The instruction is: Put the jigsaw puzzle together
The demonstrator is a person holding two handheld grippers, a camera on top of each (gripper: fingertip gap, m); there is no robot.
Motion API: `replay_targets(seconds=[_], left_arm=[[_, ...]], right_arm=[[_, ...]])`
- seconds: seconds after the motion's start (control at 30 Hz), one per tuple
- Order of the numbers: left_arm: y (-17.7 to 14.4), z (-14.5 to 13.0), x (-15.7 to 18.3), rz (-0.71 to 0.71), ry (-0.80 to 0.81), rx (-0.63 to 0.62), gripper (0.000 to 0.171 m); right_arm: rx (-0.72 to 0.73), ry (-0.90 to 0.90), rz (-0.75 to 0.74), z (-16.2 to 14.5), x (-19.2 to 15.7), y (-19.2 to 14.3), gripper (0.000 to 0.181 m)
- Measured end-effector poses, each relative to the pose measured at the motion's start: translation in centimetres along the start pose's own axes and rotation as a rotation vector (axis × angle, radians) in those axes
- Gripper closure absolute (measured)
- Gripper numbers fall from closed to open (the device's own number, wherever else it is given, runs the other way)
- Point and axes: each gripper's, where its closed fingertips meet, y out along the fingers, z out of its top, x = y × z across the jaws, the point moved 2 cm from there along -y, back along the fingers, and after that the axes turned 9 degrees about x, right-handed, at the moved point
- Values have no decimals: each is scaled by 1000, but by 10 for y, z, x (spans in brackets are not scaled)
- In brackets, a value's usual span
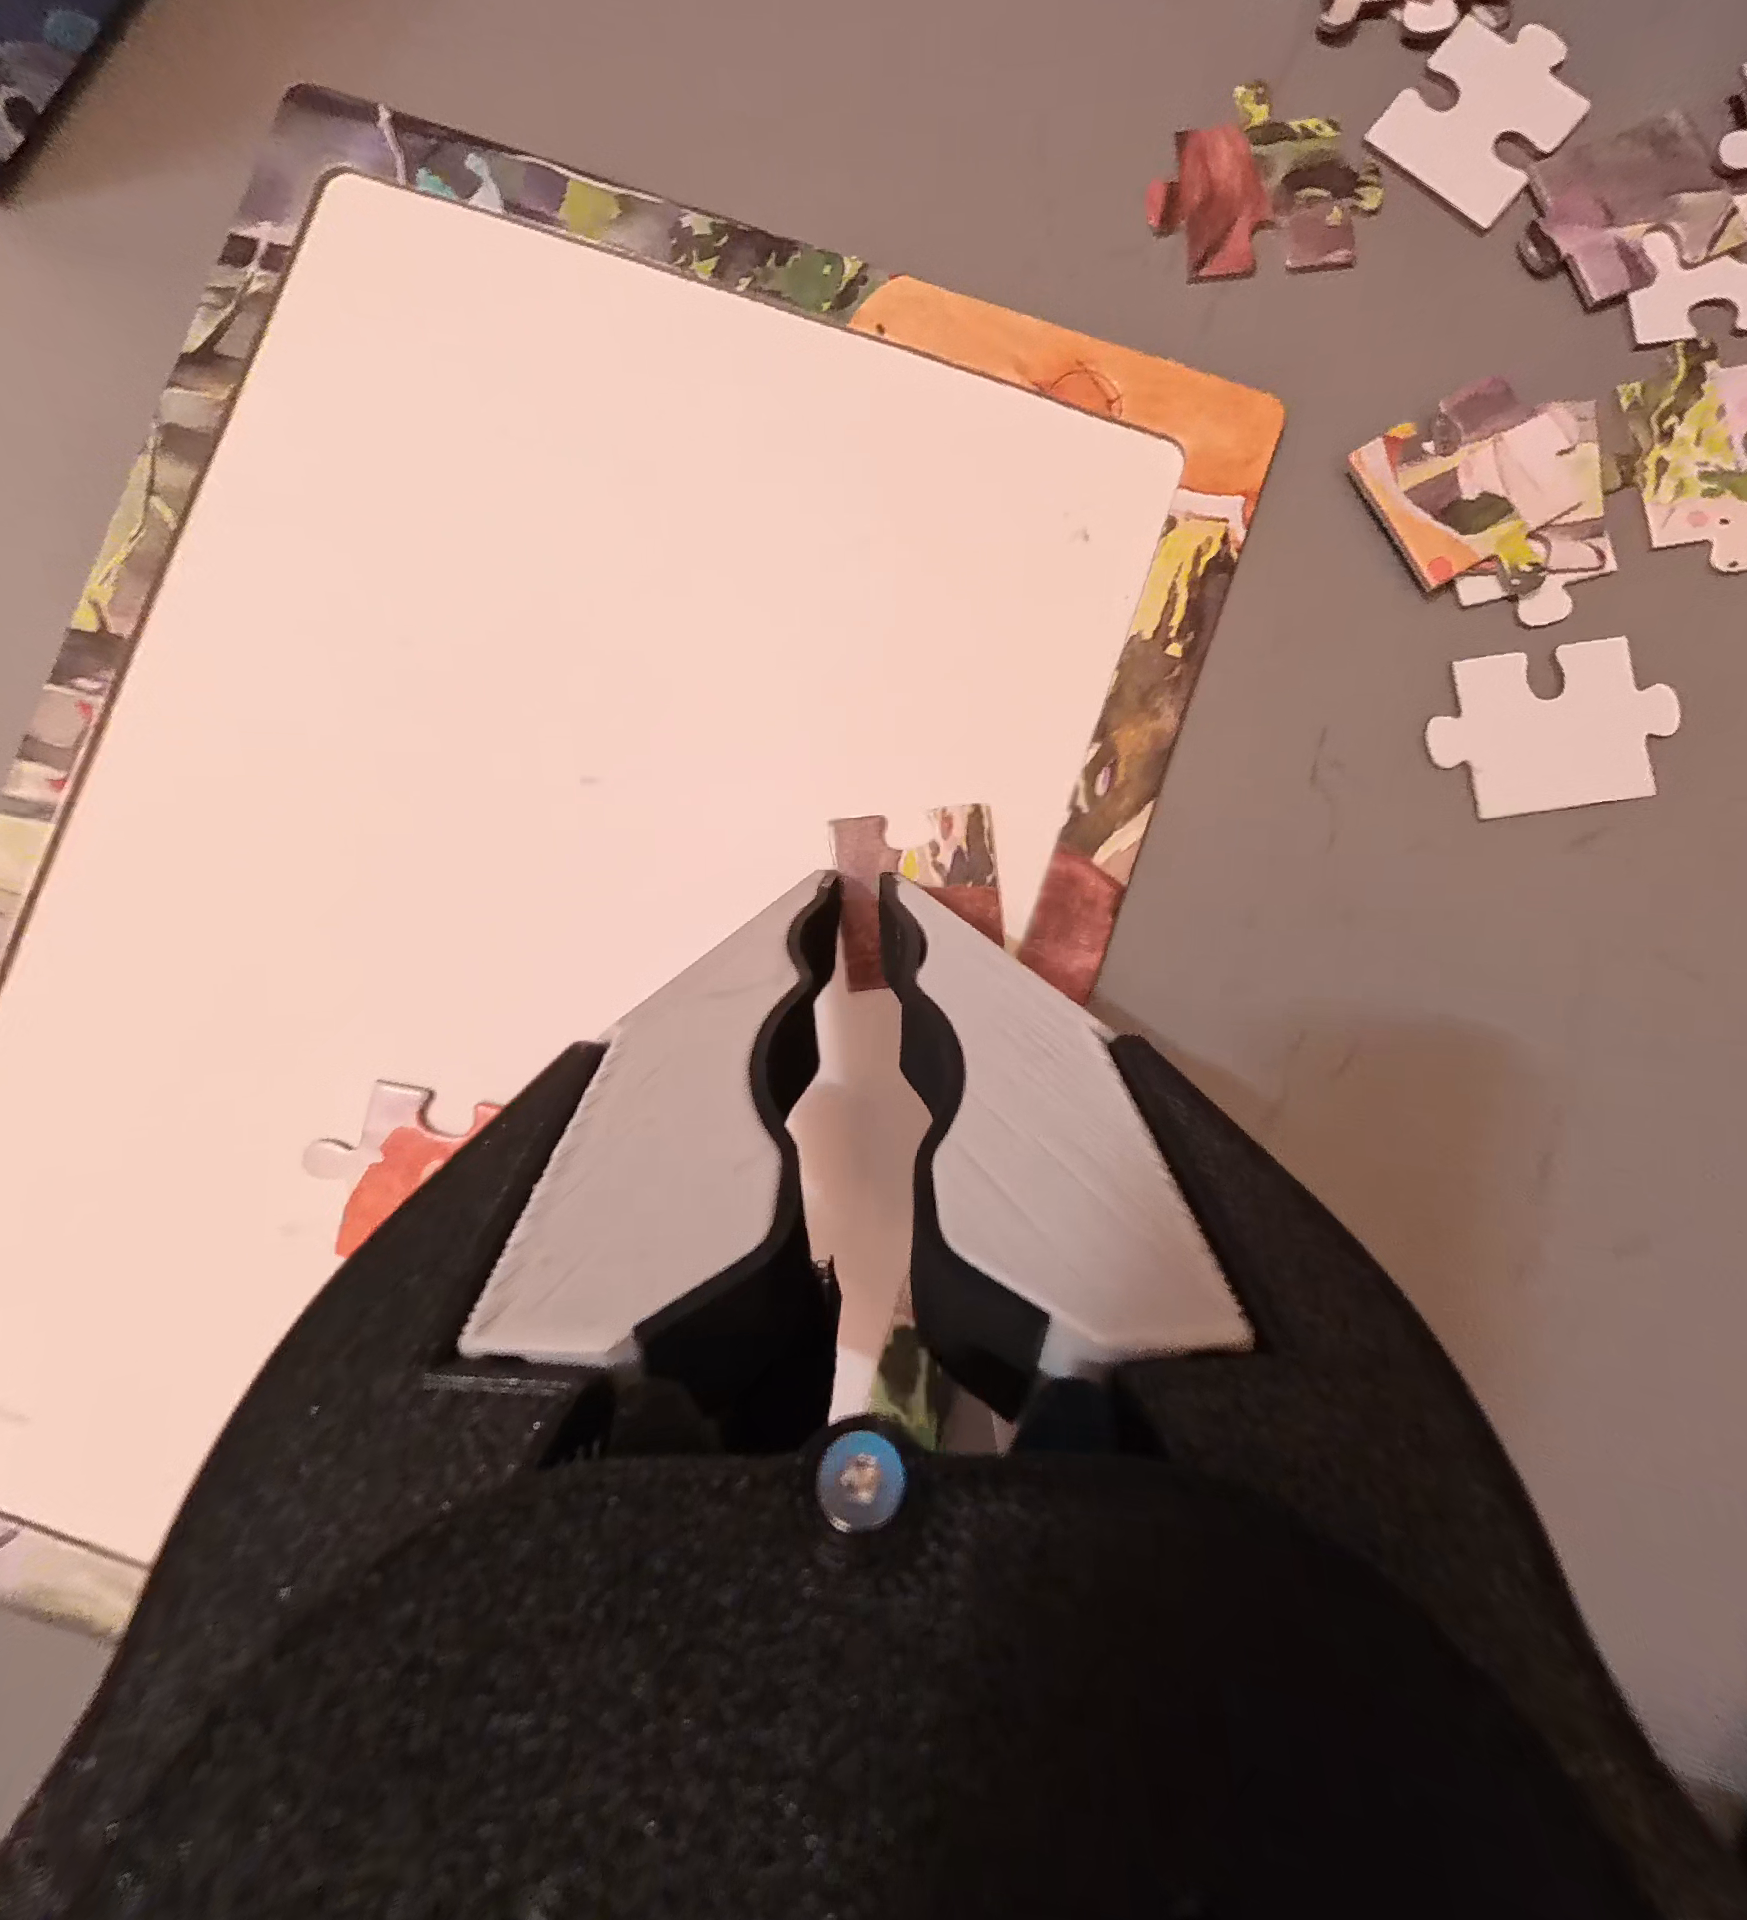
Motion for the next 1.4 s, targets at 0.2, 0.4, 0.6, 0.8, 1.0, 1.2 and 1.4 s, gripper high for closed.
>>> replay_targets(seconds=[0.2,0.4,0.6,0.8,1.0,1.2,1.4], left_arm=[[-3,4,7,-26,19,11,159],[-32,-11,29,-60,26,25,152],[-29,-29,24,-26,-26,-4,165],[-28,-29,25,-28,-52,10,171],[-28,-29,25,-24,-70,13,171],[-27,-30,25,-24,-76,17,171],[-27,-30,25,-30,-84,27,171]], right_arm=[[-160,16,544,-28,-94,1,145],[-435,-246,969,-80,-196,19,155],[-537,-295,1072,-95,-234,58,181],[-553,-362,1066,-105,-236,57,181],[-581,-283,1051,-106,-230,49,181],[-562,-296,997,-99,-214,53,181],[-546,-358,964,-105,-213,56,181]])
